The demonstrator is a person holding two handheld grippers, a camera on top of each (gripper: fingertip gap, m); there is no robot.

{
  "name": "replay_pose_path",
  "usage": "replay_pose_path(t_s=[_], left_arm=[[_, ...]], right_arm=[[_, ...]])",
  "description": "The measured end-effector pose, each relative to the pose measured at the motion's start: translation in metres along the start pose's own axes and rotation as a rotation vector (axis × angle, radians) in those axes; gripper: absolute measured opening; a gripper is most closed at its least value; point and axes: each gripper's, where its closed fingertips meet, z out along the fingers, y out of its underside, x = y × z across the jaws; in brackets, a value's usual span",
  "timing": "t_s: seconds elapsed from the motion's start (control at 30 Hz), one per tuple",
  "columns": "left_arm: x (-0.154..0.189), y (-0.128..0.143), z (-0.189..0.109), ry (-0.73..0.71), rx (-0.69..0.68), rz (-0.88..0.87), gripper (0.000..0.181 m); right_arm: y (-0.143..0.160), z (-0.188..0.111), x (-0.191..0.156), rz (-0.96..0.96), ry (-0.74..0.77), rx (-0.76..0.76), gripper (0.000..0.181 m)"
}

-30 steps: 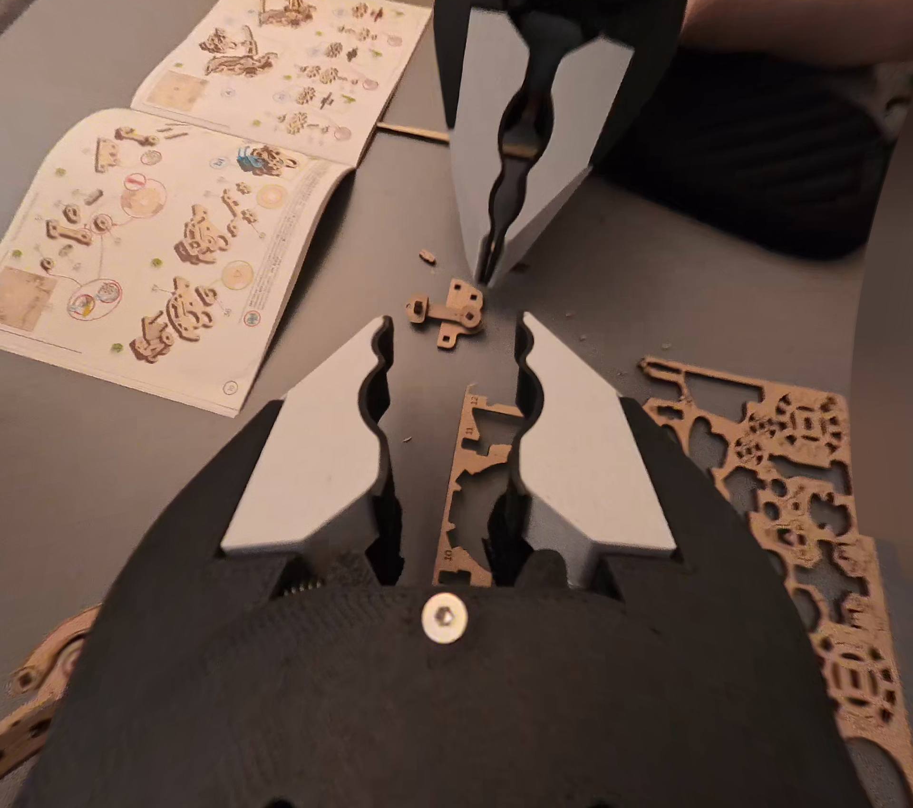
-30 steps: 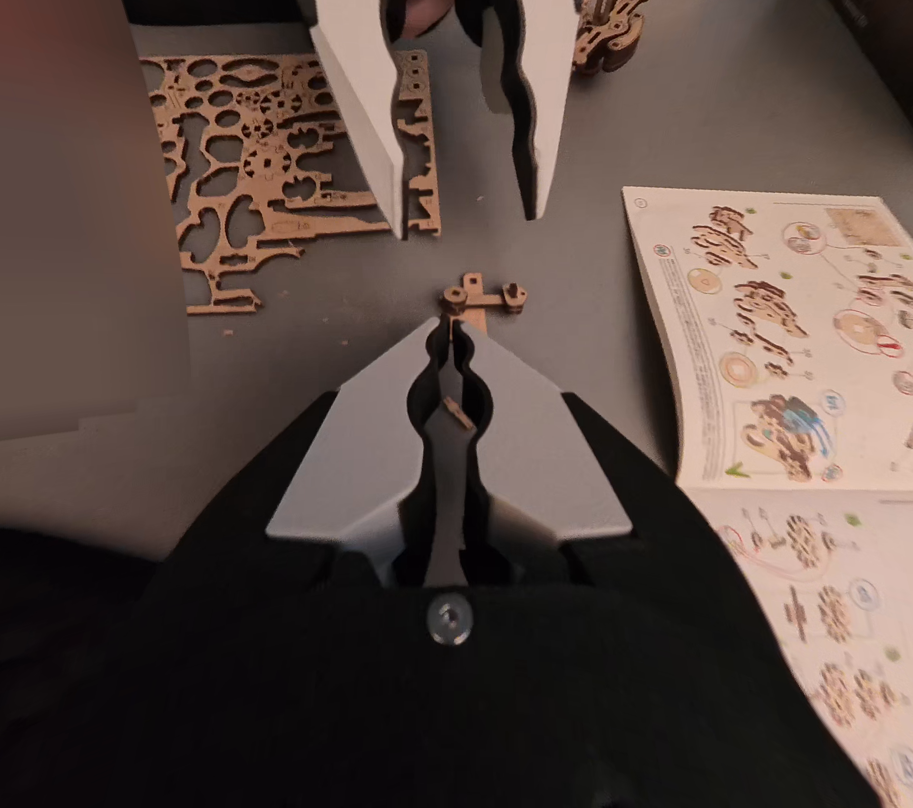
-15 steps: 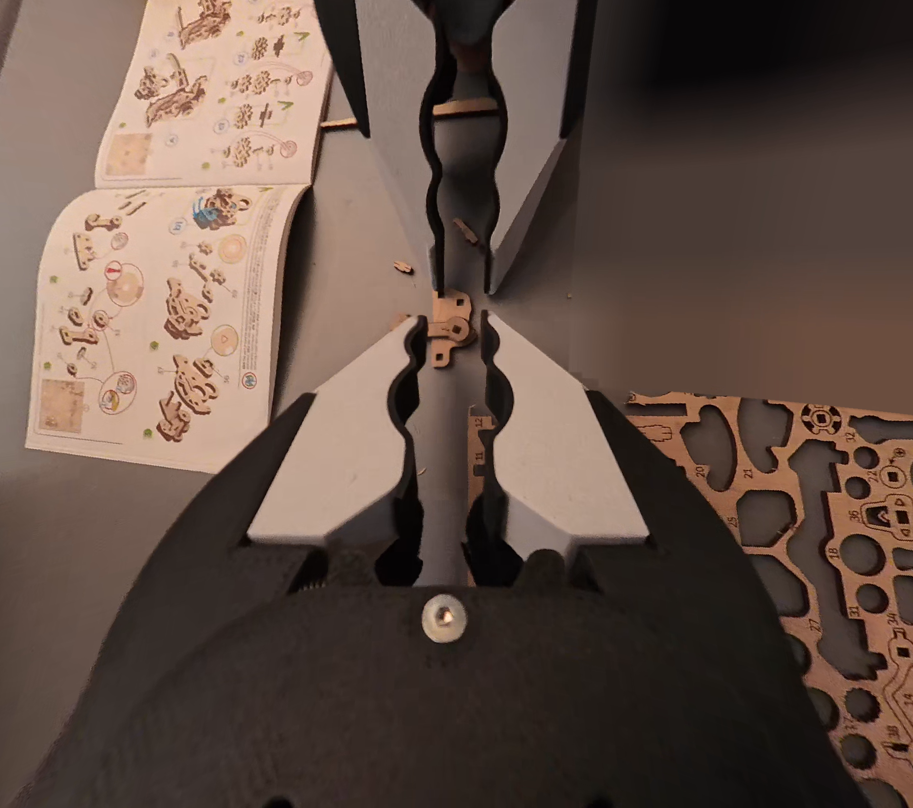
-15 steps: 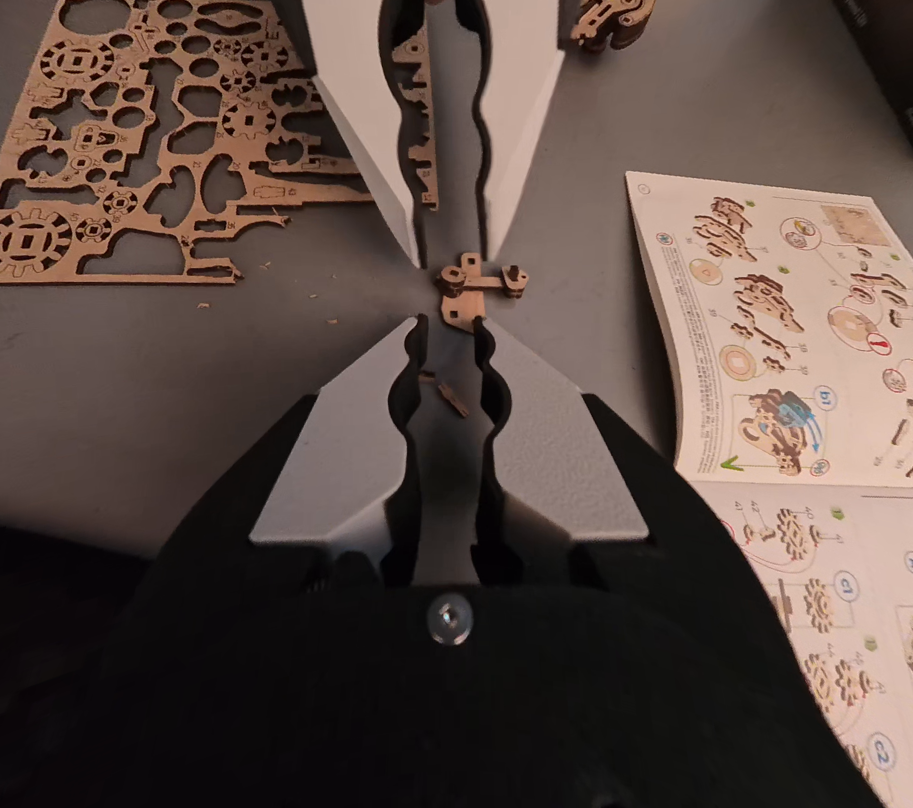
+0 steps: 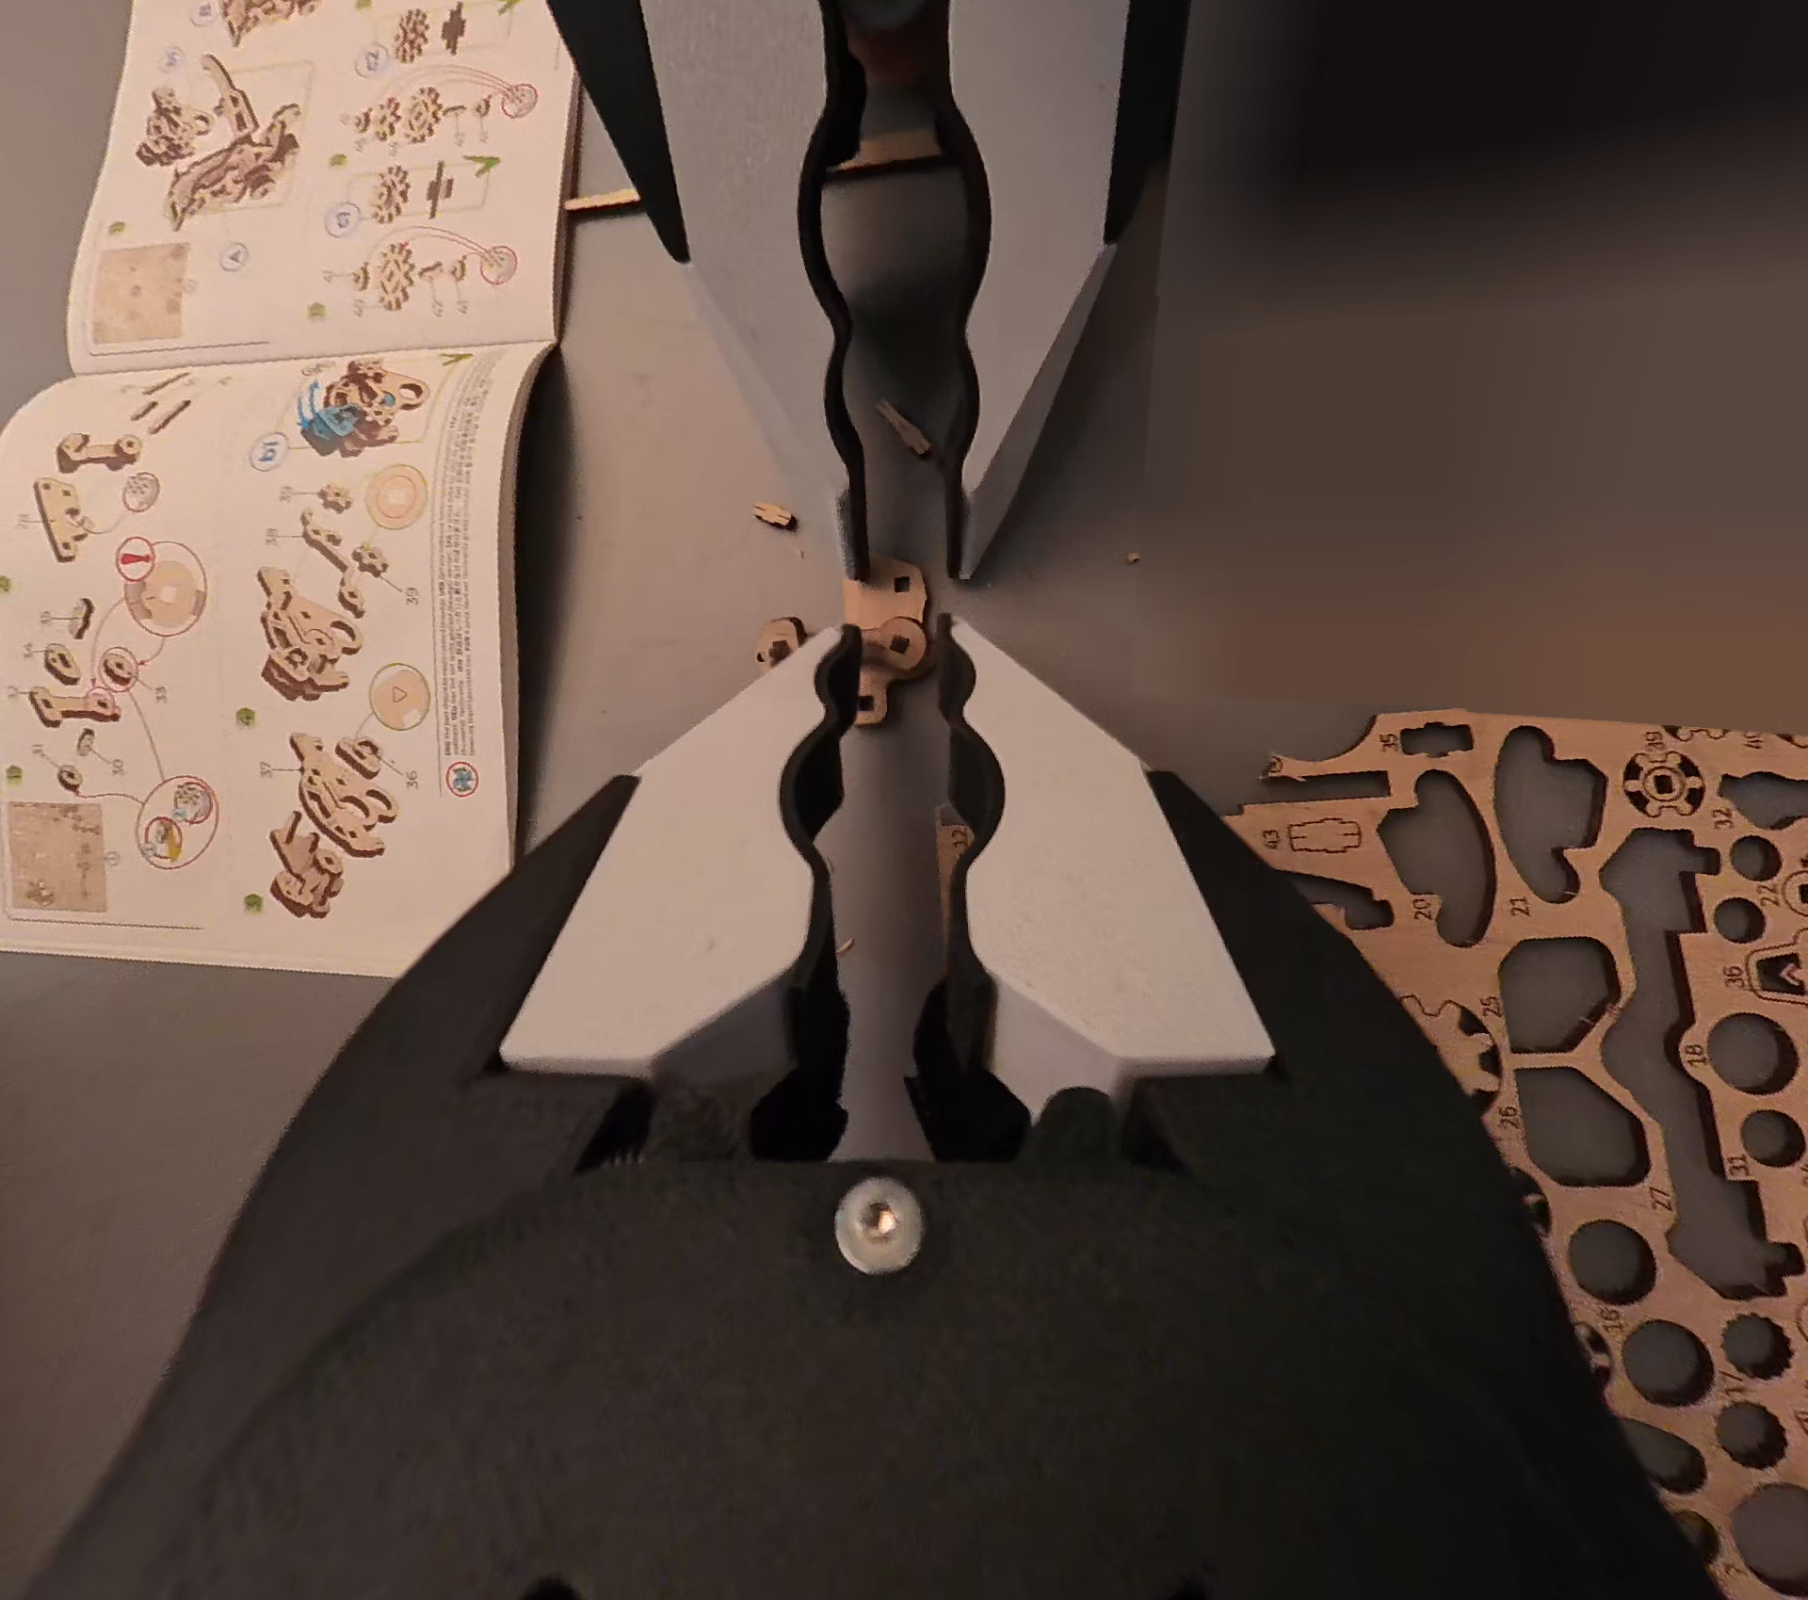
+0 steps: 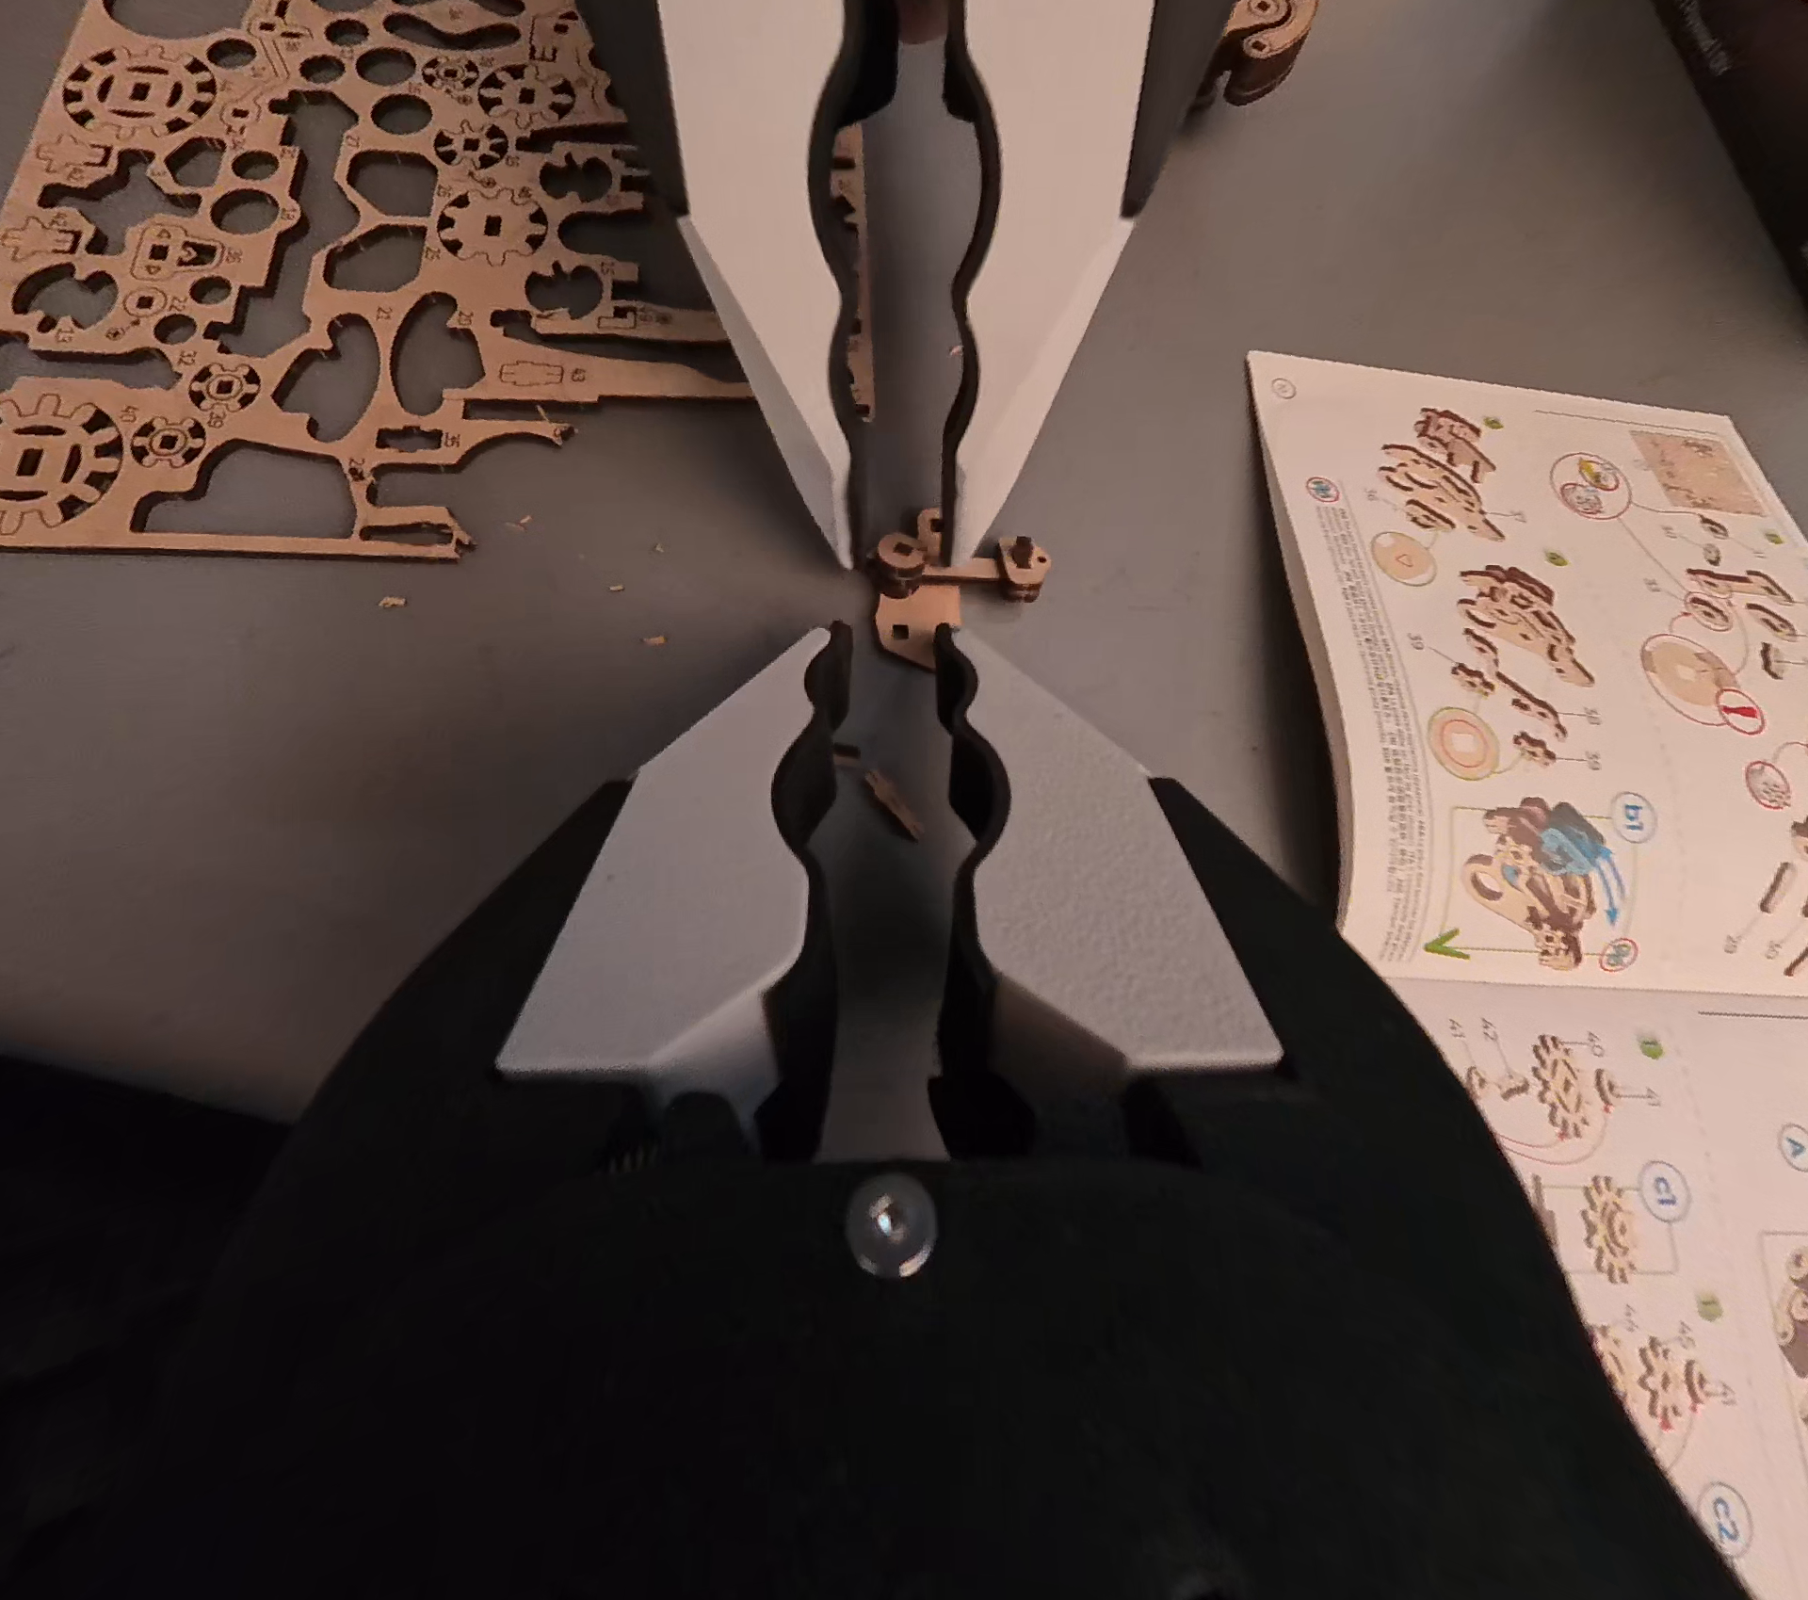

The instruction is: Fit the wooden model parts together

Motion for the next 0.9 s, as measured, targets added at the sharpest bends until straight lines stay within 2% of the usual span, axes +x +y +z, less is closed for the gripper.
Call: replay_pose_path(t_s=[0.37,0.9], left_arm=[[0.0003,0.0008,0.0012,0.028,0.001,-0.039,0.009],[0.0001,0.0042,0.0011,0.023,-0.244,-0.003,0.009]], right_arm=[[0.0,0.0005,0.0007,-0.002,0.008,-0.002,0.014],[-0.0021,-0.0012,0.0016,-0.014,0.025,0.018,0.009]])
